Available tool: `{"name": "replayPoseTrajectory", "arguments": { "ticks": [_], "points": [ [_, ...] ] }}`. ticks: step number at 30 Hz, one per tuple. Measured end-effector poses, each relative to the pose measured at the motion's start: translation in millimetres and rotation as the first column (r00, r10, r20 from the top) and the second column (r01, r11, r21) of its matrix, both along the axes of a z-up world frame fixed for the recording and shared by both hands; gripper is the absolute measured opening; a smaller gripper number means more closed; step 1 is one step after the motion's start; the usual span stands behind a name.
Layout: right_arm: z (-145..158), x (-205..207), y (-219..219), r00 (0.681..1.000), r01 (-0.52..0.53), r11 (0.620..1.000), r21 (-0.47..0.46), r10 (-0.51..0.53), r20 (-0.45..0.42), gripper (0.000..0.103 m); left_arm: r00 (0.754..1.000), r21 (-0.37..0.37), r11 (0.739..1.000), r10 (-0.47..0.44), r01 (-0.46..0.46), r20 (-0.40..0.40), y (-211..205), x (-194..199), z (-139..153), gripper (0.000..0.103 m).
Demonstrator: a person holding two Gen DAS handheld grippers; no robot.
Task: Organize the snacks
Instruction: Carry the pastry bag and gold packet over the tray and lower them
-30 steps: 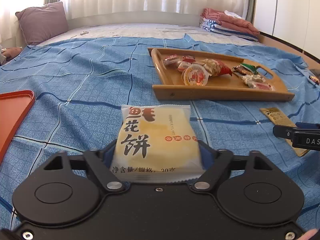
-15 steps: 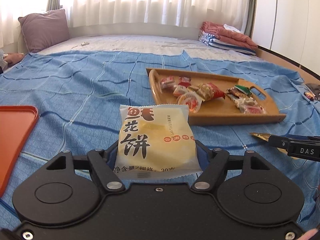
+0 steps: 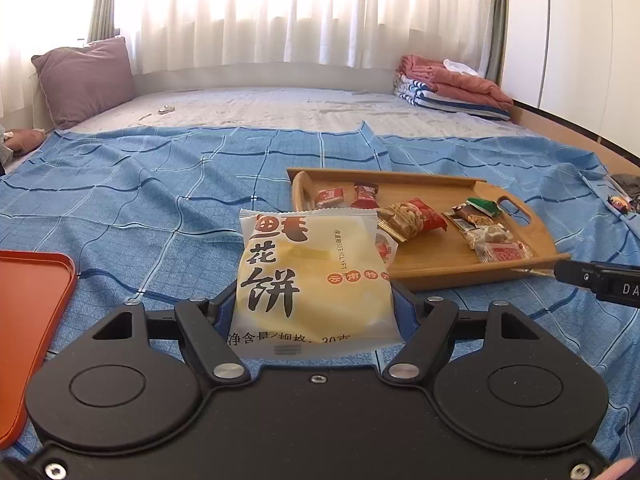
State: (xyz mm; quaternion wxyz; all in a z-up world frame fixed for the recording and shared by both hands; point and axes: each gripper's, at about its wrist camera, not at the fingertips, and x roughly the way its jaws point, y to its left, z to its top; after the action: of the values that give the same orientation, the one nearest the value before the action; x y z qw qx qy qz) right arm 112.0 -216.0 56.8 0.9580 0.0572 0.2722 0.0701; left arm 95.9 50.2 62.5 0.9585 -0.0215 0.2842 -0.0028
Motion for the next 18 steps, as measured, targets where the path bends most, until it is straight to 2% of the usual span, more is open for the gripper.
{"name": "replayPoseTrajectory", "arguments": {
  "ticks": [12,18],
  "points": [
    [18,12,-7,0.999,0.015,1.0,0.009,-0.015,0.031,0.065,0.999,0.008,1.0,-0.031,0.03,0.012,-12,11,9,0.071],
    [27,20,-10,0.998,0.023,1.0,0.007,-0.023,0.051,0.065,0.999,-0.014,0.999,-0.041,0.041,0.011,-15,20,16,0.071]
  ]
}}
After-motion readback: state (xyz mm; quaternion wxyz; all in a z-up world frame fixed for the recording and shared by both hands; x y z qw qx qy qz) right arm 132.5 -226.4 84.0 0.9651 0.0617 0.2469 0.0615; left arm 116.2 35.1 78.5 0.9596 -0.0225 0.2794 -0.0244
